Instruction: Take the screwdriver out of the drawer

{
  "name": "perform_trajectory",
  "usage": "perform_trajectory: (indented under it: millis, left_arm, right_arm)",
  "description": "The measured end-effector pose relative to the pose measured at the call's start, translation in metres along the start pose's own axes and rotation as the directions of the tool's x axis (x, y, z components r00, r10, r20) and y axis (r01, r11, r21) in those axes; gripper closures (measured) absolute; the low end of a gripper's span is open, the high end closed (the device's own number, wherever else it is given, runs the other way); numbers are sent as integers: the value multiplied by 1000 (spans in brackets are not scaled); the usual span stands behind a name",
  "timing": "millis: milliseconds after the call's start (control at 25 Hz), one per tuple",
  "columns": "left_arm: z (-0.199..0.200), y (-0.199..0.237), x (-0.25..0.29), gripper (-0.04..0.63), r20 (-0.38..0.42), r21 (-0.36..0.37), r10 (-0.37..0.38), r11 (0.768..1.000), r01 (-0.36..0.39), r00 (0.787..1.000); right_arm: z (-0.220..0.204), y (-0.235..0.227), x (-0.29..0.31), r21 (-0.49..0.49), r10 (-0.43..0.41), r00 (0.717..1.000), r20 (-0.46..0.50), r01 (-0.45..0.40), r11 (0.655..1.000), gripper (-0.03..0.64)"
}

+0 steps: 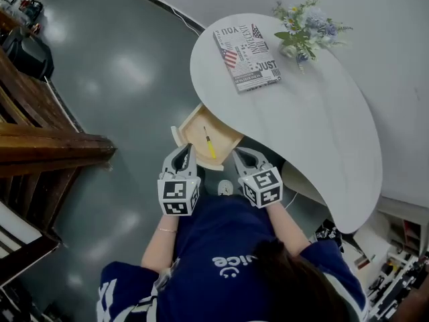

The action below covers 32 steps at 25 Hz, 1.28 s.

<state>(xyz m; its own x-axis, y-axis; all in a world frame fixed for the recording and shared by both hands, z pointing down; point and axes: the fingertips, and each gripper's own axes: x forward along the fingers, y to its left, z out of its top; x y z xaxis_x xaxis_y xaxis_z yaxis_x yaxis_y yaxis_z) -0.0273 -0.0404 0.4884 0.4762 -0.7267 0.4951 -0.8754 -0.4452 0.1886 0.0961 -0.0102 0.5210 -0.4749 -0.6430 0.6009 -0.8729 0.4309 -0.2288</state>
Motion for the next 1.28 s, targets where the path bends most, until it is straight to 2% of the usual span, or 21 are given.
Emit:
perform_trajectory:
  millis: [360,600,720,880,1000,1280]
  left_arm:
    - [15,42,37,591,-47,42,-111,993,113,993]
    - [17,61,57,591,-92,59,-196,978,202,976]
    - [16,67,65,591,-112,63,-216,973,224,970]
    - [12,68,67,591,-134,37,-219,974,226,967]
    - [14,68,70,591,-134,36,-210,976,216,969]
    - [9,85,67,591,-151,-5,-127,992,128,980]
  right_arm:
    - [10,2,44,58,-82,995,-59,85,995,609]
    - [5,1,74,48,-129,982,-135,137,989,609]
    - [2,0,87,59,-143,975,-169,154,986,609]
    - [-3,-1,101,76,-148,965,-214,167,983,604]
    - [-7,-2,116,73,-126,959,-253,149,986,535]
    - [-38,-5,146,56,-81,919,-386,111,992,505]
